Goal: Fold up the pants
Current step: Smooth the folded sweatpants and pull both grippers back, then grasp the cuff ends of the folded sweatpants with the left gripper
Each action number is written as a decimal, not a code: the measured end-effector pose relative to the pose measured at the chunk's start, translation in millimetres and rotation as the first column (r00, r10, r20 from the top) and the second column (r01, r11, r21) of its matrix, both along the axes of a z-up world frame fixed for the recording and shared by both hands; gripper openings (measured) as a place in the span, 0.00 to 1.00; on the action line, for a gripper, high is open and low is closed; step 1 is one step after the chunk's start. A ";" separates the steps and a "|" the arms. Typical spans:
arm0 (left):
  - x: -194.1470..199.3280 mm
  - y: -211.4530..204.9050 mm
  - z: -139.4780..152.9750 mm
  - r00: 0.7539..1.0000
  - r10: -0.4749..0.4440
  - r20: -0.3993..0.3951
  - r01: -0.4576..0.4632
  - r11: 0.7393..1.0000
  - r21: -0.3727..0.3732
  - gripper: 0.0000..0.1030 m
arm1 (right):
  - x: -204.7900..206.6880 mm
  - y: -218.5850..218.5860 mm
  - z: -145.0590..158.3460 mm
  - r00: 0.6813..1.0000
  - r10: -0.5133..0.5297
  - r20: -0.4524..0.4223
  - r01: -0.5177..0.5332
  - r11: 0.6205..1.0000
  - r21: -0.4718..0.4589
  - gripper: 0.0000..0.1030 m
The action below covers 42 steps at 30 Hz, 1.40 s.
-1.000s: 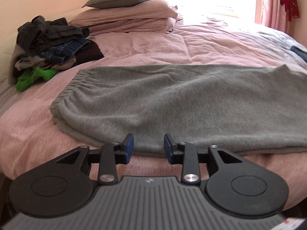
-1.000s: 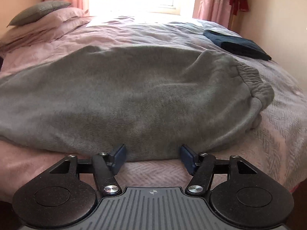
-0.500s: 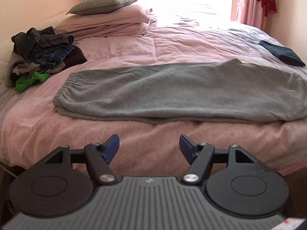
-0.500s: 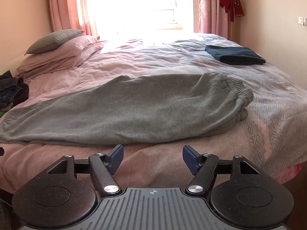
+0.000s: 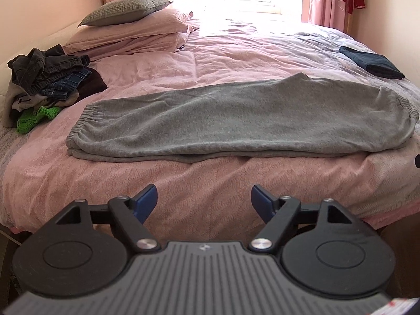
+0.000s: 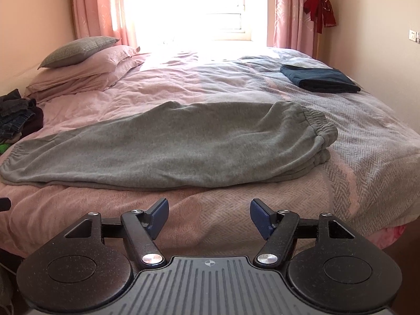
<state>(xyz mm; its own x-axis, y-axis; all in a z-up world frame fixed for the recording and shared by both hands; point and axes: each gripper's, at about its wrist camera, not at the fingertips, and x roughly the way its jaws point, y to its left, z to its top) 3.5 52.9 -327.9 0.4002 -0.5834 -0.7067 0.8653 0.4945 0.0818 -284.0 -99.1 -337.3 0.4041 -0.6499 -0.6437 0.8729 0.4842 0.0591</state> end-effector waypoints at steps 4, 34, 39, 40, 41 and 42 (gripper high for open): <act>0.3 -5.2 -2.7 1.000 -0.008 0.008 0.008 1.000 0.015 0.73 | -0.7 -4.1 -0.9 1.000 -0.002 0.001 0.002 1.000 0.007 0.64; 273.3 45.7 -107.2 0.656 0.386 -0.649 -0.672 0.690 -0.269 0.53 | 7.6 -94.9 -34.1 0.979 -0.173 -0.110 0.182 0.980 0.079 0.64; 289.2 52.5 -117.4 0.612 0.364 -0.702 -0.733 0.595 -0.330 0.51 | 15.8 -106.2 -38.8 0.979 -0.166 -0.120 0.176 0.981 0.082 0.64; 291.4 53.0 -117.8 0.611 0.362 -0.705 -0.739 0.581 -0.342 0.45 | 16.2 -108.1 -40.0 0.979 -0.166 -0.122 0.177 0.981 0.084 0.64; 292.9 51.9 -117.3 0.610 0.369 -0.701 -0.743 0.574 -0.345 0.42 | 16.0 -110.4 -41.1 0.978 -0.167 -0.123 0.179 0.980 0.086 0.64; 294.9 49.3 -116.1 0.616 0.377 -0.691 -0.740 0.579 -0.344 0.38 | 15.2 -113.4 -42.3 0.977 -0.171 -0.124 0.182 0.979 0.088 0.64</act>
